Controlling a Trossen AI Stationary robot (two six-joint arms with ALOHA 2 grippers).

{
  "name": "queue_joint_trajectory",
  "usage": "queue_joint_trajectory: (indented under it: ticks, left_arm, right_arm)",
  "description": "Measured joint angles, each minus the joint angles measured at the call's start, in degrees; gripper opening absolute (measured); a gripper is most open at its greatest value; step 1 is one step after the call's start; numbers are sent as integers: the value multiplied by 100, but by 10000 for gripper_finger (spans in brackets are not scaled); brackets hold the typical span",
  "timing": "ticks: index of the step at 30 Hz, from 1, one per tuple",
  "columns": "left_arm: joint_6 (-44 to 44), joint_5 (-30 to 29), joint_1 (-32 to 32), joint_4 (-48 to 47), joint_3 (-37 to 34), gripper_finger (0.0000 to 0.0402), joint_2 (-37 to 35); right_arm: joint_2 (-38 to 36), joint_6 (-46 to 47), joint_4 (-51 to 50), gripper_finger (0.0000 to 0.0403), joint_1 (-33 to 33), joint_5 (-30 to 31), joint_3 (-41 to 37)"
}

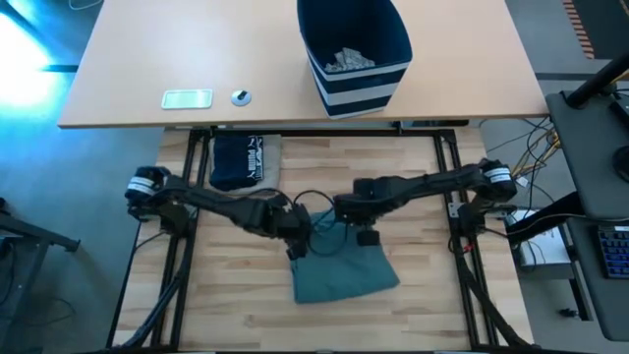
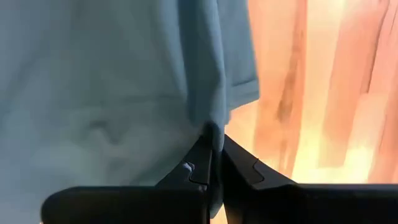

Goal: Fold Laundry from Bin
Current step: Fold the gray pants

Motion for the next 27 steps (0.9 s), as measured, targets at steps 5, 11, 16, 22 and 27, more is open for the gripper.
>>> queue_joint_trajectory:
  ticks: [5,11,16,22,27]
  left_arm:
    - [-35,-206,161,0,-206,20,-73]
    - [-199,-268,418,-11,-441,63,-61]
    - [-312,-383,631,-601,-451,135,-384]
    - [-576,-717,625,-1416,-485,223,-1269]
    - [-420,-544,198,695,-1044,250,-1884]
  right_arm:
    - [0,-314,681,25,-350,4,-438]
    - [4,-423,1293,84,-665,6,-558]
    - [-110,-511,971,148,-766,30,-417]
    - [-462,60,1590,178,-725,-638,-647]
    - [-449,757,2722,159,-730,-960,-1258]
